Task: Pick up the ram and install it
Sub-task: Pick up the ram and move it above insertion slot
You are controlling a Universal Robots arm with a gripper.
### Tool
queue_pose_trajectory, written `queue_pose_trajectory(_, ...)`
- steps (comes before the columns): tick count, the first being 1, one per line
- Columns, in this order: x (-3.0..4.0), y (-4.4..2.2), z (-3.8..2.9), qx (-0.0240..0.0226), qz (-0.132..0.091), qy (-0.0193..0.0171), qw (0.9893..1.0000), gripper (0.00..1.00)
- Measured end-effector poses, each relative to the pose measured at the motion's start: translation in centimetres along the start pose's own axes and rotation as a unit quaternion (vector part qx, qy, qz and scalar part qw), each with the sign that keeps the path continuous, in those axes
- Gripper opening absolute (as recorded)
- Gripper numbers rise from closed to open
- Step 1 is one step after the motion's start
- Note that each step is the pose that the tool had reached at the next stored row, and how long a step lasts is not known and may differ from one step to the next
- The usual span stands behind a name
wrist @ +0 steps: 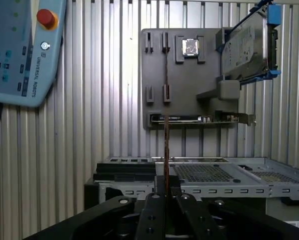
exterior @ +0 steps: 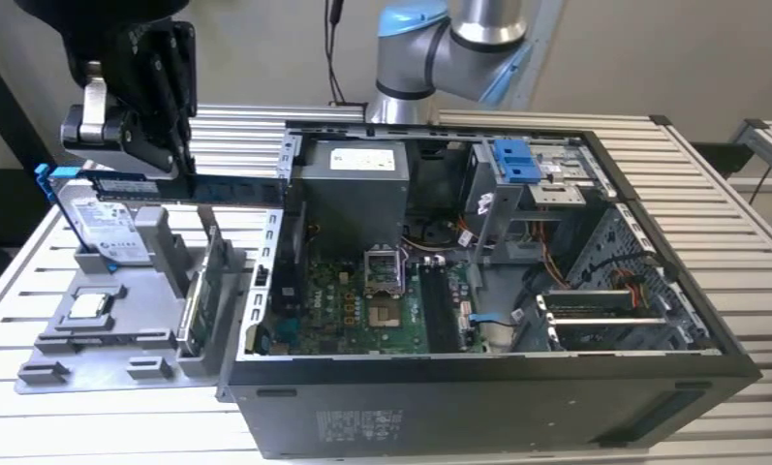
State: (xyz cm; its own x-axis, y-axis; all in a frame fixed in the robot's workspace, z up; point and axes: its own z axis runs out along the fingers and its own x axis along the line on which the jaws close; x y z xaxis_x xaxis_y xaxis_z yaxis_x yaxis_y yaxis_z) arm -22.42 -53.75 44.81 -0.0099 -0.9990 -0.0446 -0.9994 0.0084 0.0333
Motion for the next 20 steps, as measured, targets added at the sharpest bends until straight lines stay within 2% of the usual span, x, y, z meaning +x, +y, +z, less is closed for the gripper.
queue_pose_trajectory(7,0.0,-1.13,0.29,0.0005,-0.009,0.0003,1.0,0.14)
queue_pose_trajectory(20,0.01,-3.5,1.38,0.0044,-0.022,0.0019,0.9998,0.14)
